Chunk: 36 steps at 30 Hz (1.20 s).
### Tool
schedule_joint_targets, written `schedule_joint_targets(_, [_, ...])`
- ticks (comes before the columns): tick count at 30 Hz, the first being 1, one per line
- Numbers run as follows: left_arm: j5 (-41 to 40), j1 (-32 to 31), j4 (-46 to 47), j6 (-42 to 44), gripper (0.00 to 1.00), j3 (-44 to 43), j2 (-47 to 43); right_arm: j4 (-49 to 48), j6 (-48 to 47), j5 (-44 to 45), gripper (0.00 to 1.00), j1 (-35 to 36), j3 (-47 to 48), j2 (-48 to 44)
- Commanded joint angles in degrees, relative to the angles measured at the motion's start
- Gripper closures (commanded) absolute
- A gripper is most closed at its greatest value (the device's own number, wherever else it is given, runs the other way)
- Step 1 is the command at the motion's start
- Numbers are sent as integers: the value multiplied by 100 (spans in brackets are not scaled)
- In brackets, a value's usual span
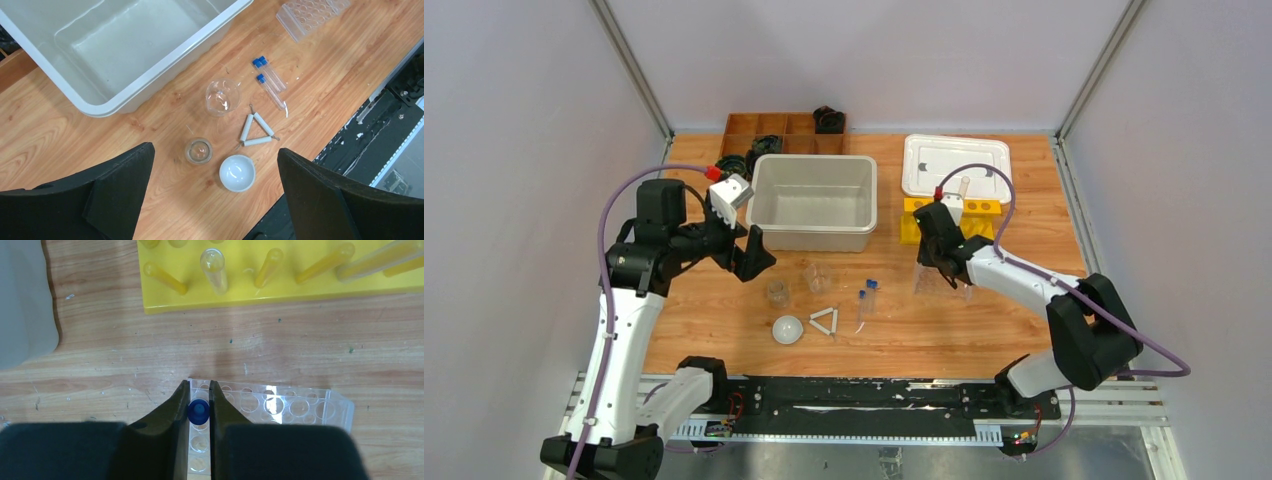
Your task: Organize the chemistry lab equipment
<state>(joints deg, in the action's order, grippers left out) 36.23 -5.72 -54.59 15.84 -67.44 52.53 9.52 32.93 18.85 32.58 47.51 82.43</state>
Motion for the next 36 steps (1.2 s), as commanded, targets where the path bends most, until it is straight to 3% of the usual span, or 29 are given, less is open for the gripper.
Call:
schedule_joint_targets(1, [-46, -10, 44, 180, 0, 42, -108, 385, 200, -141, 80, -50, 38, 131])
schedule_joint_targets(7, [29, -9, 45, 123, 0, -4, -38, 553, 4, -35, 48, -19, 162, -88])
schedule_joint_targets(12, [171, -9, 45, 96, 0, -56, -48, 1022, -241, 224, 36, 114, 579, -491])
schedule_joint_targets(15, [199, -10, 45, 40, 0, -100, -18, 1234, -326, 268, 37, 246, 728, -784])
schedule_joint_targets(20, [158, -9, 45, -15, 0, -181, 86, 1354, -84, 4, 48, 780, 683, -1007])
schedule_joint_targets(25, [168, -9, 43, -136, 0, -230, 158, 1164, 392, -741, 55, 1219, 640, -468])
schedule_joint_targets(36, [-8, -9, 44, -133, 0, -265, -30, 700, 631, -1115, 55, 1803, 805, 776])
